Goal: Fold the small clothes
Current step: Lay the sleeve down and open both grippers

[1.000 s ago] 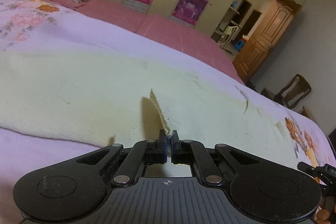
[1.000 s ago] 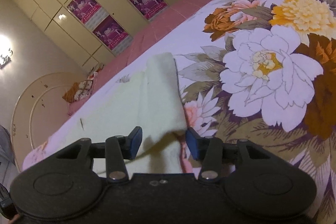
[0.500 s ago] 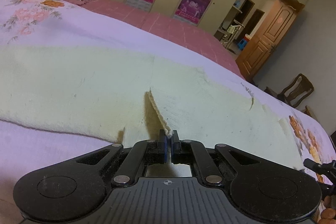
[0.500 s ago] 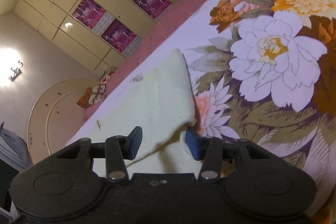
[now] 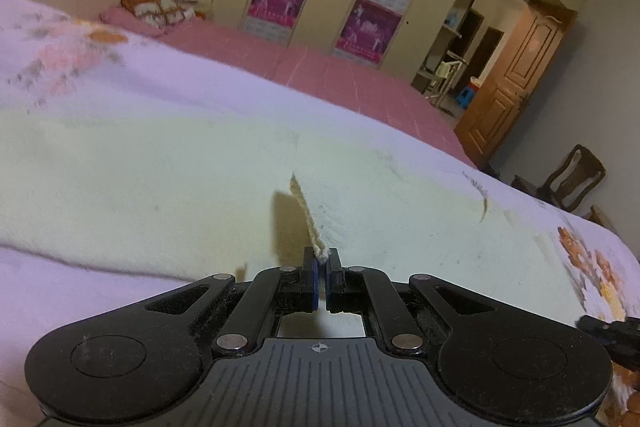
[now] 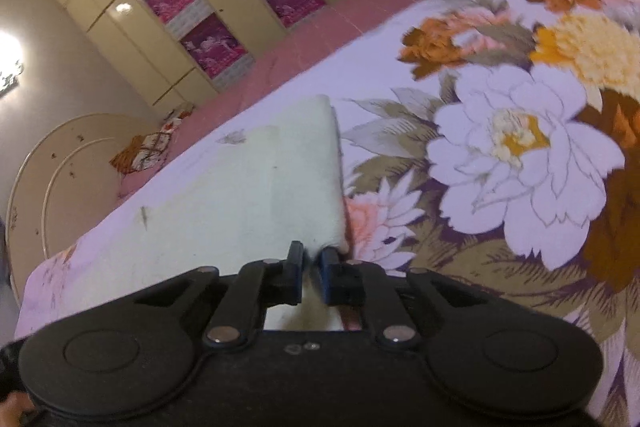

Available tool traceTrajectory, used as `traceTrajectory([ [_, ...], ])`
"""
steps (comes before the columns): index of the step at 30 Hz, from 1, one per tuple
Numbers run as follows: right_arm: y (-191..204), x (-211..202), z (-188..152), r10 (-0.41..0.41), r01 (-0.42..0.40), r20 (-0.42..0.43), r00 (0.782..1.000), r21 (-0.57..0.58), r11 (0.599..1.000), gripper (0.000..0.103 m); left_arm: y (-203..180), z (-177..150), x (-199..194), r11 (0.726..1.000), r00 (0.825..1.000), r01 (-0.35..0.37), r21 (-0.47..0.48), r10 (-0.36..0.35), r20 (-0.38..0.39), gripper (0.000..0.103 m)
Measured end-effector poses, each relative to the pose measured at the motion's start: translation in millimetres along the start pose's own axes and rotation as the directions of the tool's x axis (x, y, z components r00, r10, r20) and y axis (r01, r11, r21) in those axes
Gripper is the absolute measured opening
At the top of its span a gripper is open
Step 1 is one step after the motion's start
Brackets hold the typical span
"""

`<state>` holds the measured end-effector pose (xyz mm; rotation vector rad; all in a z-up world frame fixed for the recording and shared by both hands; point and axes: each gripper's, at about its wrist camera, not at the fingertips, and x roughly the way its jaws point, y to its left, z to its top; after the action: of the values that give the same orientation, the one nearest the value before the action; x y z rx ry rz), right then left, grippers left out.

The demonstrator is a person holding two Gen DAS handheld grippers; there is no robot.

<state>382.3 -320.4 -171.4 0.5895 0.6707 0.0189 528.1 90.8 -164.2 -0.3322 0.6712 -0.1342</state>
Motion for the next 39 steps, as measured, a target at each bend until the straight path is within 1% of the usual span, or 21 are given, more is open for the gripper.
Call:
traceTrajectory([
  [2,-1,-5,0,0.023,-0.023,-0.006,1.0,0.004,1.0,0.019,5,1,2,1.0,1.0,-0.004,-0.015,0.004,-0.013,0.003],
  [6,11,-24,-2,0.037,-0.031,0.057,0.998,-0.108,0.994,0.018,11,-1,6,1.0,0.999,-0.008,-0.013,0.007,-0.04,0.003],
  [10,18,-7,1,-0.02,0.028,0.042,0.999,-0.182,0.983,0.014,10,-3,8,1.0,0.999,-0.01,-0.022,0.009,-0.044,0.003],
  [12,17,11,-2,-0.109,0.104,-0.004,0.994,-0.239,0.965,0.006,10,-4,7,1.0,0.999,-0.011,-0.012,0.01,-0.045,0.003],
  [15,20,6,1,-0.1,0.098,0.005,0.995,-0.264,0.96,0.007,6,-2,-4,0.997,0.998,-0.068,0.043,0.068,0.004,0.009],
  [16,20,2,3,-0.089,0.091,0.021,0.996,-0.265,0.96,0.012,3,-3,-12,0.991,0.993,-0.115,0.074,0.111,0.049,0.029],
  [17,21,-2,5,-0.076,0.085,0.044,0.996,-0.27,0.959,0.015,-1,-2,-19,0.984,0.986,-0.151,0.093,0.142,0.092,0.063],
  [18,22,-4,8,-0.061,0.075,0.061,0.996,-0.277,0.958,0.016,-5,-2,-22,0.981,0.98,-0.165,0.104,0.151,0.128,0.07],
  [19,23,-2,12,-0.048,0.067,0.074,0.996,-0.284,0.956,0.016,-13,-1,-22,0.98,0.981,-0.148,0.13,0.128,0.146,0.07],
  [23,40,30,27,-0.032,0.049,0.06,0.998,-0.315,0.948,0.017,-62,-2,6,0.963,0.995,-0.041,0.267,0.015,0.1,0.07],
  [24,48,41,27,-0.023,0.039,0.05,0.998,-0.338,0.94,0.017,-74,-4,16,0.956,0.996,-0.028,0.291,0.003,0.084,0.07],
  [26,66,58,23,-0.01,0.02,0.03,1.0,-0.393,0.919,0.017,-89,-8,39,0.95,0.999,-0.015,0.311,0.001,0.046,0.07],
  [28,82,76,17,0.006,-0.001,0.009,1.0,-0.459,0.888,0.018,-93,-9,51,0.948,0.999,-0.018,0.318,0.006,0.038,0.07],
  [31,89,94,17,0.004,-0.016,-0.024,1.0,-0.537,0.844,0.016,-75,-1,53,0.959,0.999,-0.037,0.28,0.026,0.043,0.07],
  [32,84,94,22,-0.02,0.014,-0.007,1.0,-0.532,0.846,0.015,-66,2,51,0.961,0.998,-0.051,0.271,0.04,0.047,0.07],
  [33,72,94,32,-0.06,0.07,0.036,0.998,-0.499,0.864,0.014,-60,3,49,0.962,0.997,-0.063,0.264,0.052,0.05,0.07],
  [35,39,93,56,-0.144,0.171,0.099,0.985,-0.361,0.917,0.014,-47,6,49,0.975,0.999,-0.036,0.219,0.027,0.046,0.07],
  [36,28,92,63,-0.152,0.177,0.102,0.983,-0.316,0.932,0.009,-49,5,51,0.975,0.998,-0.042,0.221,0.032,0.045,0.07],
  [37,25,93,66,-0.144,0.166,0.093,0.985,-0.309,0.936,0.008,-54,4,52,0.968,0.998,-0.06,0.244,0.051,0.045,0.07],
  [38,30,94,65,-0.154,0.177,0.092,0.984,-0.342,0.923,0.009,-61,2,52,0.962,0.996,-0.078,0.264,0.066,0.052,0.07],
  [39,39,94,63,-0.163,0.186,0.091,0.982,-0.383,0.905,0.014,-65,0,50,0.958,0.996,-0.084,0.273,0.069,0.062,0.07],
])
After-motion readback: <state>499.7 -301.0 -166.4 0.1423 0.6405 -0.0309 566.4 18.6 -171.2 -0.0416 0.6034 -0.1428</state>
